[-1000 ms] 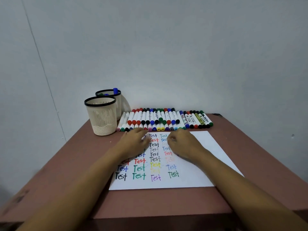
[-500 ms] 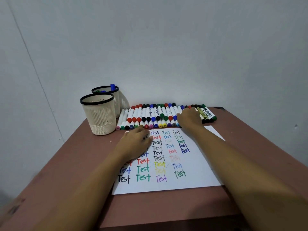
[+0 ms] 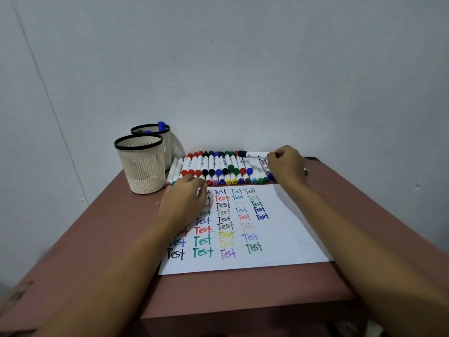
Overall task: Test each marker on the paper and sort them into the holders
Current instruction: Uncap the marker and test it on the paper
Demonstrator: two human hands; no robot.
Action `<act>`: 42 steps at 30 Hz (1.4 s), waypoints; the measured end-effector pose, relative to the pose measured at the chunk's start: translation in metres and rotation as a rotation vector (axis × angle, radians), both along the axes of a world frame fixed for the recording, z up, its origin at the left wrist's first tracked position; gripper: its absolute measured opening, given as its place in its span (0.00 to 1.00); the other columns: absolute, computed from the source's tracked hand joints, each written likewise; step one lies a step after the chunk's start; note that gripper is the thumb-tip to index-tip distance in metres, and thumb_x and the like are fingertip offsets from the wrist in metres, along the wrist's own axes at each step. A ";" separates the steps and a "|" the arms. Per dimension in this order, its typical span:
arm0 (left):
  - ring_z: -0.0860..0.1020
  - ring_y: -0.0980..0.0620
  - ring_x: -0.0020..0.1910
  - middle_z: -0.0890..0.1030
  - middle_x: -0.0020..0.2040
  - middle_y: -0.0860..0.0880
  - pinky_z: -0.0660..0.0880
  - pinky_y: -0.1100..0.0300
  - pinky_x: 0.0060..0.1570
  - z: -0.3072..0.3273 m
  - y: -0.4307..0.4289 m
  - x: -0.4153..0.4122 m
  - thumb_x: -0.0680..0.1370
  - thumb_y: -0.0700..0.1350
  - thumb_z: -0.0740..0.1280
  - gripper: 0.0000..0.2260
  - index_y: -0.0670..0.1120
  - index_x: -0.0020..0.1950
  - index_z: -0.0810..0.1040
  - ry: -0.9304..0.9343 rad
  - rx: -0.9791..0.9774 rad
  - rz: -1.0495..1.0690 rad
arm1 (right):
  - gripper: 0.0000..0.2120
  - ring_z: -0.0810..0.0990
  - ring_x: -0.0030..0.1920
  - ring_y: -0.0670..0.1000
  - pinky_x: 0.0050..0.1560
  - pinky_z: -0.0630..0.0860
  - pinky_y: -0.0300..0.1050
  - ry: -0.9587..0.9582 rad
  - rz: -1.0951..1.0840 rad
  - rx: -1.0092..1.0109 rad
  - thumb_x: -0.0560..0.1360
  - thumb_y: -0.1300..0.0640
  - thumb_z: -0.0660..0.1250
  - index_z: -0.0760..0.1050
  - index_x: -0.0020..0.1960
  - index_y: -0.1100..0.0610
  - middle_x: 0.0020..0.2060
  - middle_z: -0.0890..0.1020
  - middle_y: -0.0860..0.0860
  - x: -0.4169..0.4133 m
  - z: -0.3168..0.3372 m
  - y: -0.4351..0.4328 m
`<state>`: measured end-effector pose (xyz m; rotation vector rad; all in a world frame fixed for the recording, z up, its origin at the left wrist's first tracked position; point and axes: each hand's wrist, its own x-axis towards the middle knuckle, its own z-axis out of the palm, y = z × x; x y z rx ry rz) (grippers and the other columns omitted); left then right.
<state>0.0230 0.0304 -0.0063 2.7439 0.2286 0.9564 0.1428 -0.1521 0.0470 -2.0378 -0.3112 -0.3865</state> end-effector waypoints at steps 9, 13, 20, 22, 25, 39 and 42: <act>0.67 0.50 0.65 0.67 0.68 0.46 0.62 0.65 0.60 0.008 -0.030 -0.011 0.79 0.50 0.62 0.25 0.46 0.74 0.61 0.102 0.004 -0.320 | 0.09 0.71 0.30 0.47 0.33 0.70 0.42 0.287 0.289 0.401 0.77 0.62 0.61 0.75 0.39 0.58 0.30 0.75 0.52 -0.069 -0.019 -0.023; 0.69 0.57 0.42 0.74 0.49 0.52 0.63 0.70 0.41 0.008 -0.037 -0.012 0.80 0.49 0.60 0.17 0.44 0.67 0.69 0.138 0.012 -0.322 | 0.09 0.71 0.30 0.47 0.31 0.71 0.38 0.350 0.390 0.550 0.78 0.62 0.61 0.76 0.41 0.60 0.30 0.74 0.52 -0.070 -0.025 -0.021; 0.69 0.61 0.31 0.70 0.33 0.57 0.65 0.69 0.32 0.011 -0.043 -0.015 0.78 0.46 0.64 0.10 0.43 0.57 0.75 0.043 -0.085 -0.382 | 0.07 0.72 0.30 0.44 0.28 0.68 0.37 0.424 0.668 0.455 0.76 0.56 0.68 0.78 0.46 0.60 0.30 0.75 0.50 -0.071 -0.037 -0.014; 0.69 0.60 0.29 0.70 0.31 0.56 0.65 0.70 0.31 0.011 -0.047 -0.015 0.78 0.46 0.65 0.09 0.44 0.55 0.75 0.047 -0.139 -0.389 | 0.07 0.73 0.29 0.44 0.28 0.68 0.37 0.398 0.671 0.443 0.76 0.57 0.68 0.78 0.44 0.60 0.30 0.76 0.50 -0.071 -0.038 -0.013; 0.68 0.59 0.27 0.70 0.30 0.55 0.64 0.68 0.29 0.013 -0.053 -0.013 0.79 0.48 0.62 0.05 0.48 0.49 0.71 0.124 -0.215 -0.398 | 0.08 0.72 0.28 0.44 0.28 0.68 0.36 0.397 0.652 0.491 0.77 0.56 0.66 0.77 0.41 0.59 0.28 0.76 0.50 -0.069 -0.037 -0.014; 0.66 0.59 0.27 0.69 0.29 0.53 0.62 0.69 0.30 0.018 -0.053 -0.016 0.79 0.47 0.62 0.09 0.54 0.40 0.74 0.108 -0.411 -0.568 | 0.10 0.68 0.29 0.42 0.34 0.67 0.37 0.316 0.711 0.505 0.78 0.56 0.64 0.77 0.41 0.59 0.27 0.71 0.46 -0.069 -0.040 -0.013; 0.71 0.61 0.32 0.77 0.34 0.58 0.67 0.68 0.35 0.019 -0.054 -0.019 0.79 0.46 0.62 0.06 0.52 0.48 0.78 0.127 -0.540 -0.606 | 0.09 0.67 0.30 0.43 0.34 0.66 0.37 0.283 0.731 0.508 0.78 0.56 0.64 0.78 0.41 0.58 0.27 0.71 0.45 -0.069 -0.039 -0.015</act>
